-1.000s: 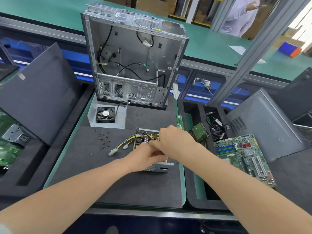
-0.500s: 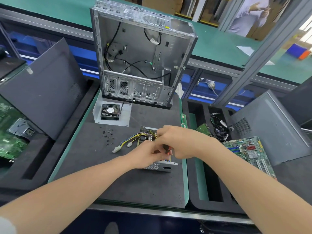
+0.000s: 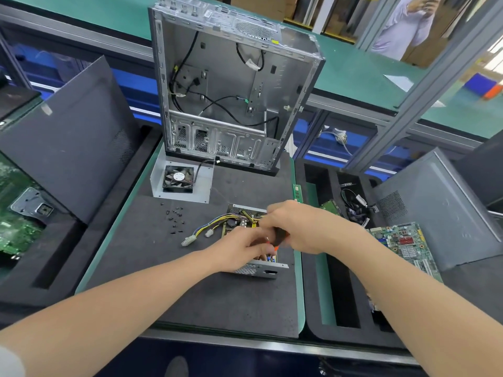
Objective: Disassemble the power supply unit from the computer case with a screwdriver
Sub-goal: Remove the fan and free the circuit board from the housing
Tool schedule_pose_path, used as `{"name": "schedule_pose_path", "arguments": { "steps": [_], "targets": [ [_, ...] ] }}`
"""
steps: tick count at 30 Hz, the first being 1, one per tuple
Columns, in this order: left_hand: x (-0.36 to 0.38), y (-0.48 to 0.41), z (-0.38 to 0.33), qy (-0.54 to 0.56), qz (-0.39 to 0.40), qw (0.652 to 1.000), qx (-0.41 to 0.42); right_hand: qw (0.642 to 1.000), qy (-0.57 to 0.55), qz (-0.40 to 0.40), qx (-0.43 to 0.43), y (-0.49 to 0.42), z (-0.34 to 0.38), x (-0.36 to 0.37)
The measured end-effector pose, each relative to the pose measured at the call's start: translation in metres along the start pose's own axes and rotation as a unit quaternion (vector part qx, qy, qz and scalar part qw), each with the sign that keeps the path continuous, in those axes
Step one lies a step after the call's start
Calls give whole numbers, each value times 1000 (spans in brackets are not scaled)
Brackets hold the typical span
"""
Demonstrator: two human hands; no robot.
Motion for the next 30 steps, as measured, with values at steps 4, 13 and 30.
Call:
{"name": "schedule_pose_path", "arguments": {
  "steps": [4, 13, 30],
  "targets": [
    [-1, 1, -4, -9, 0, 1000, 17, 998, 33, -5, -48, -1, 5, 2],
    [-1, -1, -4, -9, -14, 1000, 2, 968, 17, -84, 237, 5, -15, 3],
    [-32, -28, -5, -19, 101, 995, -20, 994, -77, -23, -67, -16, -11, -5]
  ]
}}
Point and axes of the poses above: each hand's wrist, its own y-axis away from the middle knuckle, its own x-axis out of the palm, z = x × y, the point moved 6 cm from there along -y, towards the middle knuckle, and after that the axes turned 1 degree about y, right-handed, at the moved point
